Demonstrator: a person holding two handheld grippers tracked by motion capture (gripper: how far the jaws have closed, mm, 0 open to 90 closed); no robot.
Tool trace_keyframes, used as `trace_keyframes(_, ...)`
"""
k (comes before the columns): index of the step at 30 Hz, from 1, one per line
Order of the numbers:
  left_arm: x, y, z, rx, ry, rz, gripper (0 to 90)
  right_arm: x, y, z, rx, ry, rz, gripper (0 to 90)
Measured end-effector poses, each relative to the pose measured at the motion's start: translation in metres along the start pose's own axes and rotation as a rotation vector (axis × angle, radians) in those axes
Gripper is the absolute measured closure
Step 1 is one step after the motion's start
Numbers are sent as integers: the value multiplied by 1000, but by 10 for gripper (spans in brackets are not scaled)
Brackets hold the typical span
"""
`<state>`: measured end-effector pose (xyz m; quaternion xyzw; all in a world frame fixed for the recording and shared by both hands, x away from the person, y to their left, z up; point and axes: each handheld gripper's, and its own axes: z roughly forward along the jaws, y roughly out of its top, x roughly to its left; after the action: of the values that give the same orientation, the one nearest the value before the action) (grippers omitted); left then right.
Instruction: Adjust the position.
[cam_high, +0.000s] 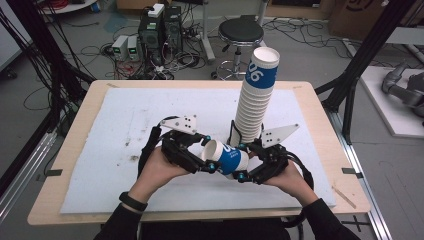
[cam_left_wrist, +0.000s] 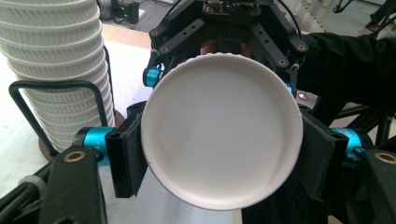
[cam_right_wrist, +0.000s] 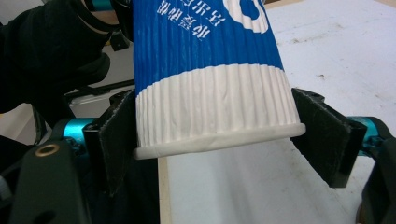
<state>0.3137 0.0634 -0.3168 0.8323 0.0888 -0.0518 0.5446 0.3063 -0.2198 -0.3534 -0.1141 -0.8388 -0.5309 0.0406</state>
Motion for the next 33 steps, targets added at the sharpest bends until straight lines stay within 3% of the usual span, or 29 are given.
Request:
trace_keyframes(3, 2, -1, -1, -14, -7, 5, 290, 0, 0, 0, -3, -2, 2, 178)
trace_keyframes(13, 8, -8, -6, -123, -32, -15, 291, -2, 1, -15, -117, 2, 35, 134)
trace_keyframes(16, 12, -13, -10, -193, -45, -38, 291, -2, 1, -18, -145, 2, 43, 135)
trace_keyframes(21, 14, -15, -14, -254, -58, -46, 291, -2, 0, -22, -174, -13, 46, 135)
trace_keyframes(33, 15, -20, -10, -324, -73, -62, 292, -1, 0, -19, -201, -20, 73, 133)
